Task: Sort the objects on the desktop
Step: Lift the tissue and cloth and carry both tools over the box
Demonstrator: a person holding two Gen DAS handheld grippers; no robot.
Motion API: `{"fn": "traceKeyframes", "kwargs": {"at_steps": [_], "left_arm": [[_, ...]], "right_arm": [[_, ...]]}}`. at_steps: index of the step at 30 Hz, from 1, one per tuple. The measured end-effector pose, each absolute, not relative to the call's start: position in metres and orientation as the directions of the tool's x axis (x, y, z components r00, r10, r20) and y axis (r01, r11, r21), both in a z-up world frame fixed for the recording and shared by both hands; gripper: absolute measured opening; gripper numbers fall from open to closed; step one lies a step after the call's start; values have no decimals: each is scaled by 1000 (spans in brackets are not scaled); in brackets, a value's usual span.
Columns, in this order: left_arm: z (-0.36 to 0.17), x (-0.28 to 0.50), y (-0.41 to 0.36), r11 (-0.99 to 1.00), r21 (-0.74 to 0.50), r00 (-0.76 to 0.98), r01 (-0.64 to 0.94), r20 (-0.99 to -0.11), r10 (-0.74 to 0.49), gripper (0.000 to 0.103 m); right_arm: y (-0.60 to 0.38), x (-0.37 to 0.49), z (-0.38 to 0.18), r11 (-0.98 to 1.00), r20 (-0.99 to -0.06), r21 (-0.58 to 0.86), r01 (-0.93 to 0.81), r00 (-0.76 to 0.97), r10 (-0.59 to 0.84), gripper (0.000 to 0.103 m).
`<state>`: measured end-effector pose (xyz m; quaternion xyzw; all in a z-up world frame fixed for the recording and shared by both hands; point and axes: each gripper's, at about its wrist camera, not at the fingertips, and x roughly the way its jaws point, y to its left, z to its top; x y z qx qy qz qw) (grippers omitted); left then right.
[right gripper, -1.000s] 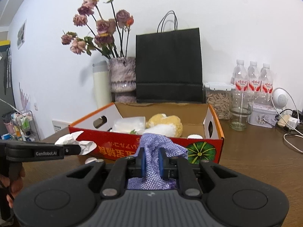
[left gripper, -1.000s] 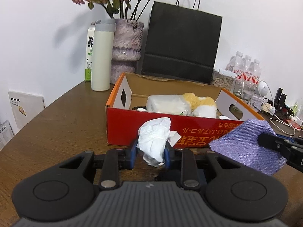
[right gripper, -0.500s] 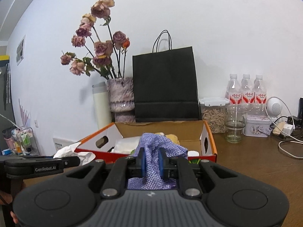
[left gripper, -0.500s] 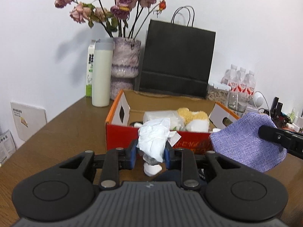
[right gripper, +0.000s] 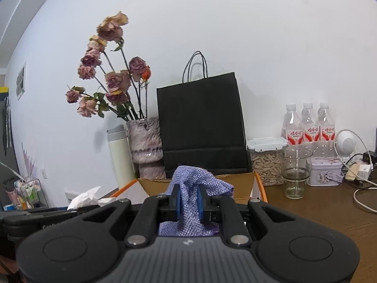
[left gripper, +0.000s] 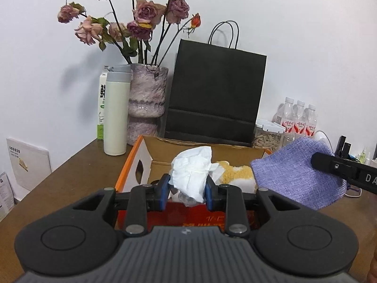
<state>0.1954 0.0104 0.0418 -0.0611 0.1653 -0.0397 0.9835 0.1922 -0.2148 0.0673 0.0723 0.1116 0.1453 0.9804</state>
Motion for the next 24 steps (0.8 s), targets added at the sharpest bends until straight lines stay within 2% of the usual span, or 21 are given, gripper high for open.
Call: {"fn": "traceKeyframes", "kwargs": {"at_steps": [14,24], "left_arm": [[30,260,8,992,-118,930,52,-355,-91,29],[22,292,5,995,-87,924,57,-373,-85,29]], "right_arm": [[-227,275,41,944,-260,234,-233,920,291,13],[-217,306,25,953,-326,173,-250,898,295,13]]}}
